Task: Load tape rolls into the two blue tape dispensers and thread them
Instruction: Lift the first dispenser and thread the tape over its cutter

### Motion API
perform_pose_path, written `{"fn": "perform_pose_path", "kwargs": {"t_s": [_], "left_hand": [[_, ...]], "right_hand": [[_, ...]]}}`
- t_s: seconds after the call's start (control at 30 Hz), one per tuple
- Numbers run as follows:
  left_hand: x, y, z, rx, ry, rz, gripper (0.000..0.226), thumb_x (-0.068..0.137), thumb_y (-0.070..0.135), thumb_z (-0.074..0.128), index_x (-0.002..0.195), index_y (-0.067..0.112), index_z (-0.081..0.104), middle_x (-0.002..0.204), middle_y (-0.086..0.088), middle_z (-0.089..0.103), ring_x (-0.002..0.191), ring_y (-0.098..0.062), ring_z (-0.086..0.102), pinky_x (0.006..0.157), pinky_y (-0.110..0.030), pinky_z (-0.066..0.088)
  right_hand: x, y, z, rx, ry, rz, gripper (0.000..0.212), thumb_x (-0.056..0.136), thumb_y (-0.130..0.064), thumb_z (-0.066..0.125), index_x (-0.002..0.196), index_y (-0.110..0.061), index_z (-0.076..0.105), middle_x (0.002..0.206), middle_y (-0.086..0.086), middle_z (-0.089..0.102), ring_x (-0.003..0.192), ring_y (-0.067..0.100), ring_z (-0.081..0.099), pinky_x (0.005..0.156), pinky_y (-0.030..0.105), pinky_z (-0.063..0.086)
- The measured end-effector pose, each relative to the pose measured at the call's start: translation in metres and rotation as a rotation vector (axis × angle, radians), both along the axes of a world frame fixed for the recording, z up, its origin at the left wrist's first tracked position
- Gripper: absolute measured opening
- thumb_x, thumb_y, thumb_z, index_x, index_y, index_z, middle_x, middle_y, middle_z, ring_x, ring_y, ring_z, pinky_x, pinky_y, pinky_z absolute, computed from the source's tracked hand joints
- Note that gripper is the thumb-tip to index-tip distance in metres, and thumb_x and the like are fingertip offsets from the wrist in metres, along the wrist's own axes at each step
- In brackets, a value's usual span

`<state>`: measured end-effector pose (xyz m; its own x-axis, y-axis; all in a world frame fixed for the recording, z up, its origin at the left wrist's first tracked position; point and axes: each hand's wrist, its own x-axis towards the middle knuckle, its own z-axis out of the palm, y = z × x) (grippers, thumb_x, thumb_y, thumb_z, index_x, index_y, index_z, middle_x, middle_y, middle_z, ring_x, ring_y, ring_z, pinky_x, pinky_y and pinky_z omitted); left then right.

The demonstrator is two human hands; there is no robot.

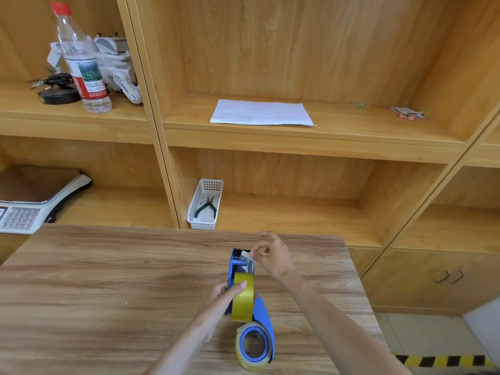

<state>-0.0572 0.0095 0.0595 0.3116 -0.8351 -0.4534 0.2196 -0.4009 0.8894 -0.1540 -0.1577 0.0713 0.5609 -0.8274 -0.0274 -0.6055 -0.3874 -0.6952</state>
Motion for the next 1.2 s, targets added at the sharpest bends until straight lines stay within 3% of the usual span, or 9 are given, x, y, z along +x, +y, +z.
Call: {"fn": "perform_pose_path", "kwargs": {"t_s": [0.1,0.23,0.47,0.63,0.8,0.9,1.03,1.1,1.2], "left_hand": [[0.001,-0.001,0.0,0.009,-0.025,-0.014,0.046,0.088,0.041,0.067,0.104,-0.002,0.07,0.097,-0.021,0.076,0.085,-0.033,0.073,0.063,-0.024,0.053],[0.0,0.0,0.005,-0.005,-0.038,-0.02,0.035,0.089,0.034,0.069,0.099,0.0,0.072,0.097,-0.022,0.076,0.087,-0.031,0.074,0.073,-0.031,0.056],[-0.001,0.001,0.003,-0.01,-0.071,-0.068,0.03,0.09,0.028,0.068,0.103,0.001,0.072,0.088,-0.013,0.079,0.073,-0.016,0.074,0.061,-0.021,0.054],[0.001,0.002,0.004,-0.002,-0.056,-0.097,0.022,0.089,0.027,0.069,0.1,0.009,0.073,0.082,-0.003,0.079,0.068,-0.009,0.073,0.054,-0.014,0.048],[-0.001,0.001,0.008,-0.014,-0.073,-0.022,0.037,0.088,0.035,0.07,0.064,0.01,0.057,0.048,0.005,0.056,0.038,-0.004,0.051,0.042,-0.011,0.035],[0.002,0.001,0.001,-0.028,-0.1,0.01,0.053,0.073,0.062,0.074,0.071,0.014,0.052,0.063,-0.011,0.042,0.052,-0.017,0.042,0.052,-0.022,0.029],[0.006,0.001,-0.003,-0.005,-0.076,0.002,0.058,0.067,0.074,0.07,0.08,0.018,0.064,0.079,-0.01,0.061,0.069,-0.024,0.055,0.069,-0.034,0.039],[0.006,0.003,0.002,-0.002,-0.068,-0.021,0.06,0.071,0.073,0.069,0.083,0.015,0.065,0.084,-0.01,0.066,0.074,-0.026,0.062,0.075,-0.036,0.044],[0.003,0.006,0.015,-0.019,-0.038,-0.054,0.048,0.09,0.049,0.062,0.094,0.002,0.073,0.09,-0.013,0.078,0.083,-0.026,0.075,0.079,-0.034,0.055]], "right_hand": [[0.0,0.001,0.0,-0.031,-0.016,0.011,0.008,0.084,-0.03,0.073,0.076,-0.028,0.072,0.135,-0.021,0.05,0.078,-0.003,0.051,0.068,0.027,0.046],[0.0,0.004,0.003,-0.045,-0.029,0.027,0.015,0.084,-0.03,0.073,0.072,-0.036,0.066,0.133,-0.024,0.05,0.074,-0.006,0.052,0.068,0.027,0.048],[-0.002,0.006,0.005,-0.063,-0.012,0.007,0.012,0.084,-0.032,0.072,0.072,-0.033,0.068,0.129,-0.033,0.048,0.074,-0.004,0.053,0.063,0.024,0.041],[0.0,0.008,0.007,-0.084,0.021,0.006,0.01,0.087,-0.029,0.07,0.077,-0.028,0.07,0.114,-0.021,0.052,0.067,0.004,0.05,0.055,0.023,0.036],[0.005,0.011,0.008,-0.081,0.069,0.026,0.011,0.091,-0.029,0.065,0.08,-0.029,0.066,0.1,-0.015,0.05,0.07,0.004,0.049,0.053,0.021,0.032],[0.008,0.013,0.012,-0.075,0.088,0.018,0.01,0.091,-0.024,0.062,0.081,-0.026,0.066,0.096,-0.014,0.053,0.077,0.009,0.054,0.053,0.023,0.033],[0.012,0.014,0.015,-0.034,0.114,-0.021,0.021,0.087,-0.016,0.059,0.071,-0.031,0.059,0.081,-0.015,0.06,0.077,0.011,0.057,0.051,0.022,0.033],[0.014,0.014,0.016,-0.019,0.137,-0.039,0.027,0.086,-0.013,0.057,0.067,-0.032,0.056,0.074,-0.016,0.058,0.075,0.011,0.057,0.051,0.022,0.034],[0.015,0.015,0.018,0.002,0.154,-0.056,0.025,0.087,-0.014,0.057,0.068,-0.031,0.056,0.073,-0.015,0.058,0.075,0.013,0.058,0.056,0.024,0.038]]}}
